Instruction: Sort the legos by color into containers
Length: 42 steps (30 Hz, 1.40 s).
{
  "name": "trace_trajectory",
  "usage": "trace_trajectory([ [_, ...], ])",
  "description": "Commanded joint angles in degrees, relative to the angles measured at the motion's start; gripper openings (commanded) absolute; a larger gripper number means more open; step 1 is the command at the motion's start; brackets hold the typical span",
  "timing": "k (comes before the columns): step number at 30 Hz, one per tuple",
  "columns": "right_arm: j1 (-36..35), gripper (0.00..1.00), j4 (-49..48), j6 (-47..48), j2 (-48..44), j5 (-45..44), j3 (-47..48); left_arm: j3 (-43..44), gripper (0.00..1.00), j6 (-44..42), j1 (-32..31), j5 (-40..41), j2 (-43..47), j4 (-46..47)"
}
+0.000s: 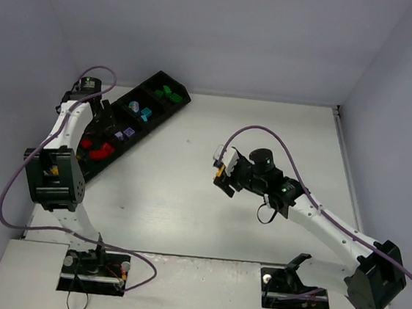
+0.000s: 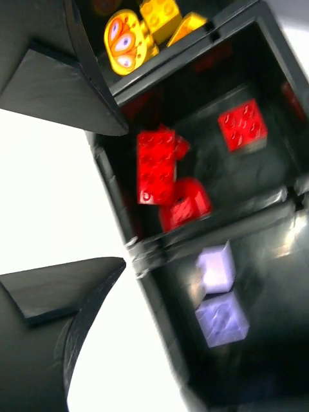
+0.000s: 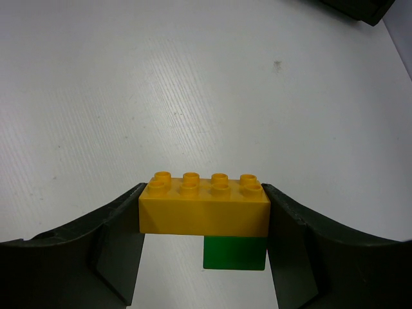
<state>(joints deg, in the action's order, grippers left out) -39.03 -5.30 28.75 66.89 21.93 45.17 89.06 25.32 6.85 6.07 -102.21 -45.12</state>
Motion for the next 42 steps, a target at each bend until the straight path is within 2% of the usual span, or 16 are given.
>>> trace_trajectory([
  [1,0.35,0.10,-3.31,-0.54,-1.33,2.84,4.14,-2.46,0.70,-0.36,-0.61,-9.45,10.00,2.04],
  [2,0.35,0.10,-3.40,-0.45,-1.33,3.29,4.49,-3.88,0.70,-0.27,-1.66,-13.58,13.32,3.45],
  [3,0.35,0.10,-3.40,-0.37,-1.15,3.73,4.84,-5.20,0.70,0.08,-2.36,-23.19,14.92,5.12],
  [4,0.35,0.11,-3.40,-0.28,-0.98,4.43,5.36,-6.43,0.70,1.73,-3.24,-27.55,16.16,7.92],
  [5,0.35,0.11,-3.40,-0.28,-0.54,6.00,5.72,-8.35,0.70,2.62,-5.77,-31.77,18.00,9.08],
  [6,0.18,0.11,-3.40,-0.36,0.07,6.89,6.07,-9.16,0.70,3.41,-8.23,-40.08,18.80,11.70],
  [8,0.09,0.11,-3.40,-0.71,0.60,8.21,7.12,-10.47,0.71,5.00,-13.51,-44.02,20.38,13.30],
  [9,-0.08,0.11,-3.49,-0.89,1.13,8.30,7.30,-10.66,0.71,5.26,-19.10,-45.34,21.00,14.96],
  [12,-0.35,0.11,-3.49,-0.80,1.57,8.13,8.18,-10.83,0.71,5.97,-28.17,-46.06,22.58,17.86],
  [16,-0.44,0.11,-3.40,-0.72,1.66,8.48,8.71,-12.15,0.75,7.37,-33.73,-47.63,23.11,23.40],
  [26,-0.70,0.11,-3.05,-1.59,1.31,9.09,9.06,-9.08,0.75,4.56,-39.80,-46.32,19.07,22.89],
  [32,-0.79,0.11,-2.79,-1.42,0.87,8.74,8.89,-9.07,0.74,4.21,-40.95,-45.79,17.75,22.01],
  [42,-0.70,0.12,-2.61,-1.33,0.69,8.74,8.71,-10.22,0.52,5.00,-42.01,-47.37,16.87,24.21],
])
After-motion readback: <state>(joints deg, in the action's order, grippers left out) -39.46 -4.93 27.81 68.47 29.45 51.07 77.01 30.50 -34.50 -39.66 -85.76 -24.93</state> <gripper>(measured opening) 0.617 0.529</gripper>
